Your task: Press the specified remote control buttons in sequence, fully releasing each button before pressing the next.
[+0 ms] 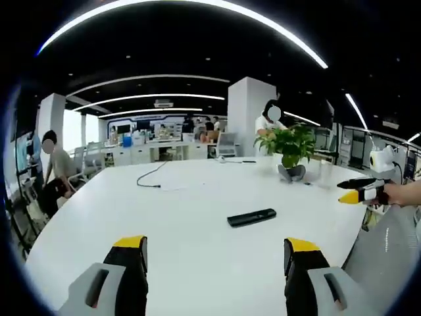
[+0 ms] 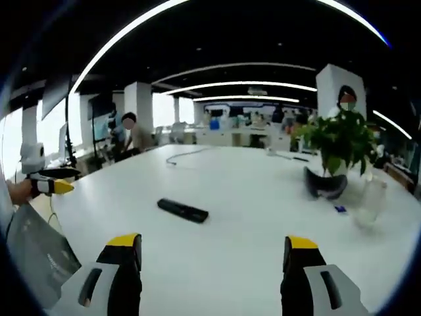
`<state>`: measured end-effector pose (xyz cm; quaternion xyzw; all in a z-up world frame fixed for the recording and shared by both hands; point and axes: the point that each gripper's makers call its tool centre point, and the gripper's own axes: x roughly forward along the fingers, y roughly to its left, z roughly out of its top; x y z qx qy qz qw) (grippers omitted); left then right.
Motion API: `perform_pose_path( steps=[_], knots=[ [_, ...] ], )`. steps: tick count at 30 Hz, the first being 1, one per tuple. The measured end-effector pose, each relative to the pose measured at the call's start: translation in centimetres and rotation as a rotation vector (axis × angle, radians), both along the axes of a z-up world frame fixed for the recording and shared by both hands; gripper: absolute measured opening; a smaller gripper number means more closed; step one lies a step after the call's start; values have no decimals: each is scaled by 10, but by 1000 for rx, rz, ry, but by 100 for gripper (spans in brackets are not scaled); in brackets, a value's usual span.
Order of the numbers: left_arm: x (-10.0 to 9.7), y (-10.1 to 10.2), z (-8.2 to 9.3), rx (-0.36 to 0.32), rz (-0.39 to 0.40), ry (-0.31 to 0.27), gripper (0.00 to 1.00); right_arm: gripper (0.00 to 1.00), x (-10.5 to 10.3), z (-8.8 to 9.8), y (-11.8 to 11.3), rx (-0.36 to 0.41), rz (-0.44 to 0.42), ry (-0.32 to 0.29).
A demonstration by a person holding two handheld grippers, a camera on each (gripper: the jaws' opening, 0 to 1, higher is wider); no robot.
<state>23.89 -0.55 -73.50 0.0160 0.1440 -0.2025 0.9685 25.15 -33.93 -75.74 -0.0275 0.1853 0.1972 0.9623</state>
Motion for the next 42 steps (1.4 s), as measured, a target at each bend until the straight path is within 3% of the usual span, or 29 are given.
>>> perform_pose_path(
  steps=[23, 42],
  knots=[
    [-1, -8, -4, 11, -42, 19, 89, 88, 0, 0, -1, -5, -4, 3],
    [-1, -6, -3, 8, -25, 12, 88, 88, 0, 0, -1, -4, -2, 0]
  ],
)
